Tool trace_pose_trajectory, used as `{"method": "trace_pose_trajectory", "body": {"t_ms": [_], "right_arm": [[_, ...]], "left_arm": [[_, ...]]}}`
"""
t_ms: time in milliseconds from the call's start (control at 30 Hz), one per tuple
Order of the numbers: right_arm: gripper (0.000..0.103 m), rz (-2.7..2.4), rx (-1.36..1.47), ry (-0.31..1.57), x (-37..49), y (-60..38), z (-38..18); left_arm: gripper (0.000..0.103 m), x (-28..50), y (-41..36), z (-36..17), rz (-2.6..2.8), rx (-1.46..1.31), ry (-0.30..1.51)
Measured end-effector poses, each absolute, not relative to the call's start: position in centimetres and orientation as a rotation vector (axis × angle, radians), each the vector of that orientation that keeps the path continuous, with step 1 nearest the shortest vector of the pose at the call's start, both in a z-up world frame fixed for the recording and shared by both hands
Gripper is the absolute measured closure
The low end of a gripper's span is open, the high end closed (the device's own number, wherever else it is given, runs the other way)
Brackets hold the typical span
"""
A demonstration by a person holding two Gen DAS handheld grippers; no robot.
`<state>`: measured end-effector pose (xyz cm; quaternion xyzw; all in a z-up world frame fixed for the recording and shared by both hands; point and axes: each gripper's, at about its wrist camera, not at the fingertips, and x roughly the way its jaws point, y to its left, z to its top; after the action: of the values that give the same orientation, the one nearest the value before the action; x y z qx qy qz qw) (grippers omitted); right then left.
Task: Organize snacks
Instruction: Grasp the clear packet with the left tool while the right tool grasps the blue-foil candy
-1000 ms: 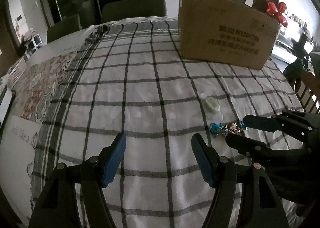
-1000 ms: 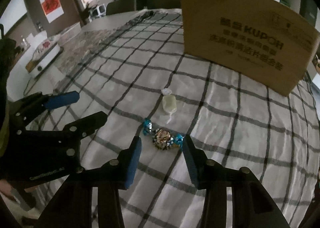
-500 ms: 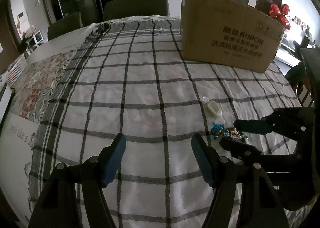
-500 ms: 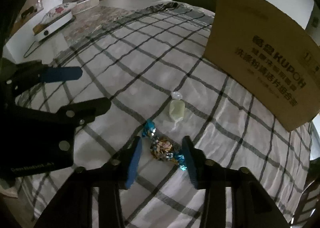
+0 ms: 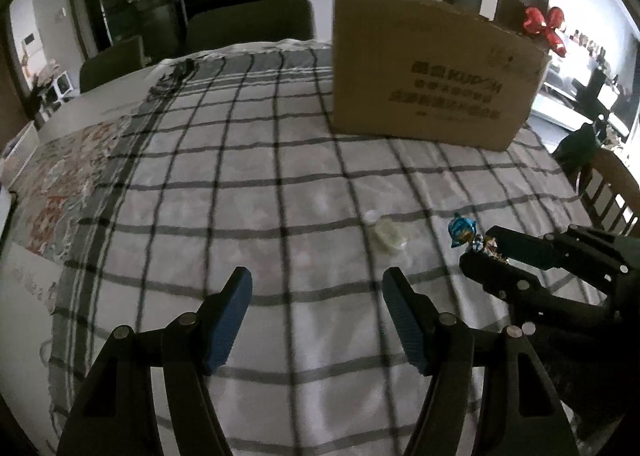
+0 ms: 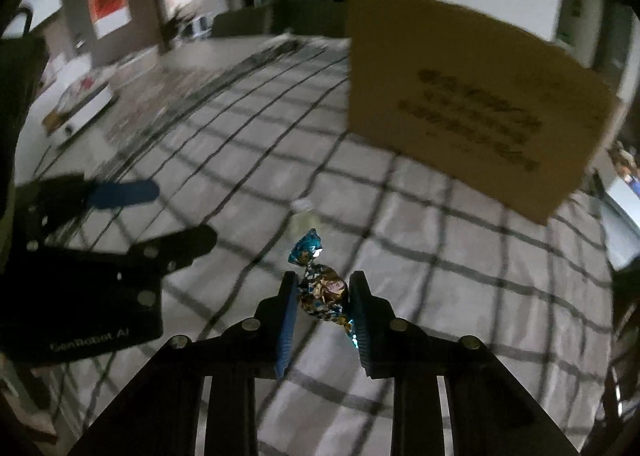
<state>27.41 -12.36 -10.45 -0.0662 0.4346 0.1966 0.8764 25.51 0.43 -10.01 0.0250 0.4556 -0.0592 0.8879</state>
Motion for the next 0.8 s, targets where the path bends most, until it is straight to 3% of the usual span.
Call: {"method": "trace_pose_trajectory", "body": {"t_ms": [200, 800], "right_arm": [[0.076, 0.326, -0.012, 0.891, 28.3, -15.7, -9.9], [0.076, 0.3, 0.096, 0.86, 30.6, -18.4, -10.4]], "left_arm": [[0.038, 27.1, -1.9, -10.1, -0.168, 0.021, 0.947], [0.072, 30.2, -5.0, -13.5, -0.109, 0.012, 0.999]]}}
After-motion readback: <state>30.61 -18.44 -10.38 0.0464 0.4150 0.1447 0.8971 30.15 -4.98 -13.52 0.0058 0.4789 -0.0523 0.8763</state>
